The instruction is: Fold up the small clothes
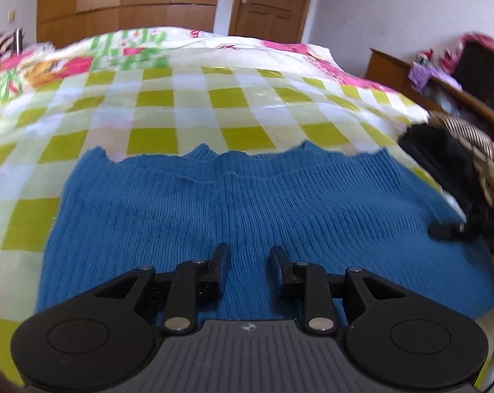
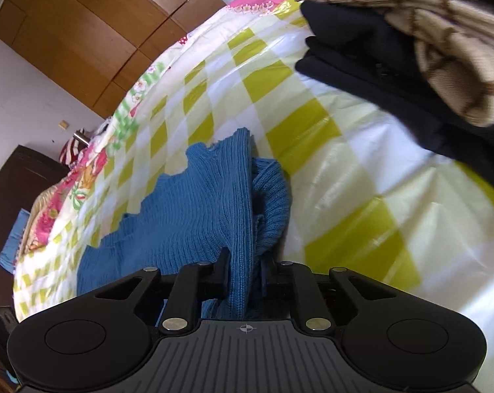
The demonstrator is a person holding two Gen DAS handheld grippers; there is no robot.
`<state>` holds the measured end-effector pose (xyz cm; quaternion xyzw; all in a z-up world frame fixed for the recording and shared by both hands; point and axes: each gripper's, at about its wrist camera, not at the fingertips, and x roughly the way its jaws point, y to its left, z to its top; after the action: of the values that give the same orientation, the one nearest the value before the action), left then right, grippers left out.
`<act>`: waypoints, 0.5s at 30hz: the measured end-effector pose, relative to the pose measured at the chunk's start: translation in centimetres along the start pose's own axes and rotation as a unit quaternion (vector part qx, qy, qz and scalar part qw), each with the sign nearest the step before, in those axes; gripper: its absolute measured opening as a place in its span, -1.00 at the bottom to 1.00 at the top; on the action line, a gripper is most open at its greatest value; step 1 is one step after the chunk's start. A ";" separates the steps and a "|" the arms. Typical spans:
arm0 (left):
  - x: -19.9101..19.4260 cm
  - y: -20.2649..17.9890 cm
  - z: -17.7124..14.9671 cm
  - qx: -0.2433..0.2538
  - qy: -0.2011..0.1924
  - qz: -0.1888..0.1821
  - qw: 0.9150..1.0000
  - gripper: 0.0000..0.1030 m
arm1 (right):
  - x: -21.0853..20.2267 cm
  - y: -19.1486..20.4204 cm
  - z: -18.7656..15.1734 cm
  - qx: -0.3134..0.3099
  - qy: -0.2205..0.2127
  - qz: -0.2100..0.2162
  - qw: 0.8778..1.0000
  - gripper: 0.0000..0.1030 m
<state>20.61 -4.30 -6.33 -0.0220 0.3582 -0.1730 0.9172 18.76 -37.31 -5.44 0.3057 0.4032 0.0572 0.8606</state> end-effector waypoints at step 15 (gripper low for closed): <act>-6.4 8.5 -4.2 -0.121 0.019 0.070 0.990 0.11 | -2.2 2.4 -2.6 -0.088 0.021 -0.042 0.995 -0.19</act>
<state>16.04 6.17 -6.64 -0.1041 0.3944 -0.0643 0.9107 15.76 -34.91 -3.84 0.2103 0.4273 0.0632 0.8771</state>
